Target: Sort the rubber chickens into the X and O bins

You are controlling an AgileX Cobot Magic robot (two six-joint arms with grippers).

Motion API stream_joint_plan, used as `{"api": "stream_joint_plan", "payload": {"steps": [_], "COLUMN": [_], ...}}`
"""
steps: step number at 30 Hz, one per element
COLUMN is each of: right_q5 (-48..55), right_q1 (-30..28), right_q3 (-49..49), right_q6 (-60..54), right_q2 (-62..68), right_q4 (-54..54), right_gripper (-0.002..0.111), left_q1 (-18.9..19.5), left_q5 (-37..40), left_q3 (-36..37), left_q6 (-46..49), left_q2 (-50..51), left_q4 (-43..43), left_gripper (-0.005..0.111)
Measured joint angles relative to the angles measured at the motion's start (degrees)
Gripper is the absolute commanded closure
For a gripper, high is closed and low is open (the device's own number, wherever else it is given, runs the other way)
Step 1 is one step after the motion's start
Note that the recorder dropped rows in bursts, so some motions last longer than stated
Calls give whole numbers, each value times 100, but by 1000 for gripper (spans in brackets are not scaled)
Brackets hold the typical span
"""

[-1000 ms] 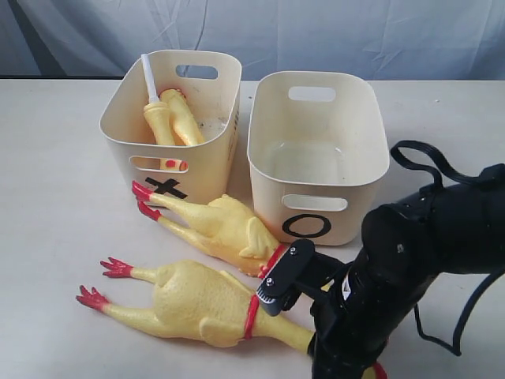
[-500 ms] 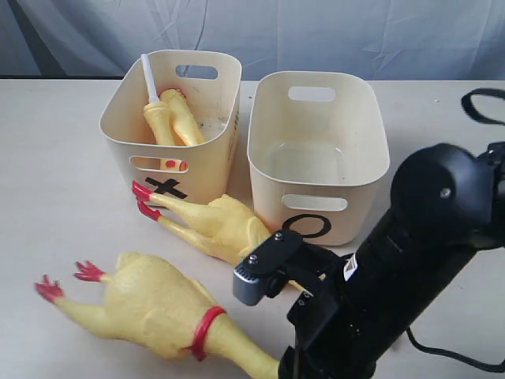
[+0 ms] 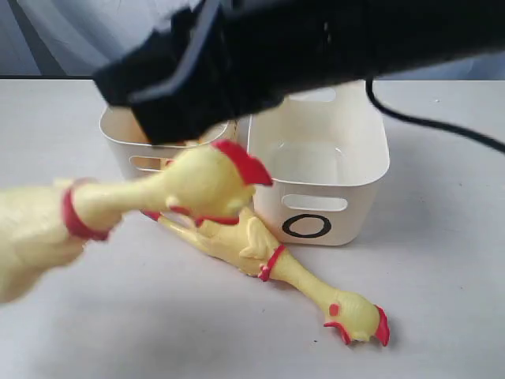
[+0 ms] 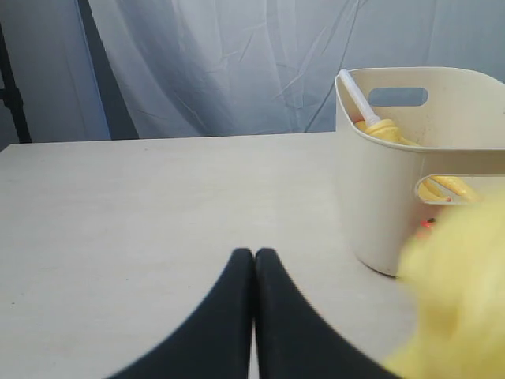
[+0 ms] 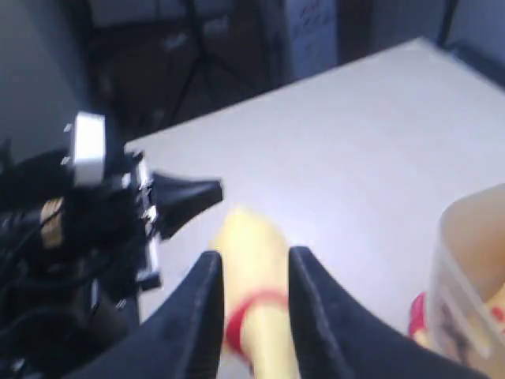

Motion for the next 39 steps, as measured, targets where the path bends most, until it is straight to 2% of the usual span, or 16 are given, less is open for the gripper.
{"api": "stream_joint_plan", "payload": {"steps": [2, 4, 13, 15, 18, 20, 25, 31, 37, 39], "right_q5": [-576, -737, 651, 1105, 1755, 1937, 1833, 1378, 1246, 1191], "right_q1": [0, 0, 0, 0, 0, 0, 0, 0, 0, 0], "right_q3": [-128, -168, -177, -177, -77, 89, 489, 694, 694, 694], "right_q6": [199, 289, 316, 316, 411, 477, 528, 541, 541, 541], "right_q2": [-62, -75, 0, 130, 427, 650, 1317, 2046, 2627, 2781], "right_q4": [-227, -456, -1301, -1578, -2027, -2301, -2922, -3024, -3043, -3043], "right_gripper": [81, 81, 80, 73, 54, 50, 50, 51, 65, 64], "left_q1": [0, 0, 0, 0, 0, 0, 0, 0, 0, 0], "left_q5": [0, 0, 0, 0, 0, 0, 0, 0, 0, 0], "left_q3": [0, 0, 0, 0, 0, 0, 0, 0, 0, 0], "left_q6": [0, 0, 0, 0, 0, 0, 0, 0, 0, 0], "left_q2": [0, 0, 0, 0, 0, 0, 0, 0, 0, 0], "left_q4": [0, 0, 0, 0, 0, 0, 0, 0, 0, 0], "left_gripper": [107, 107, 107, 107, 107, 107, 107, 107, 107, 107]}}
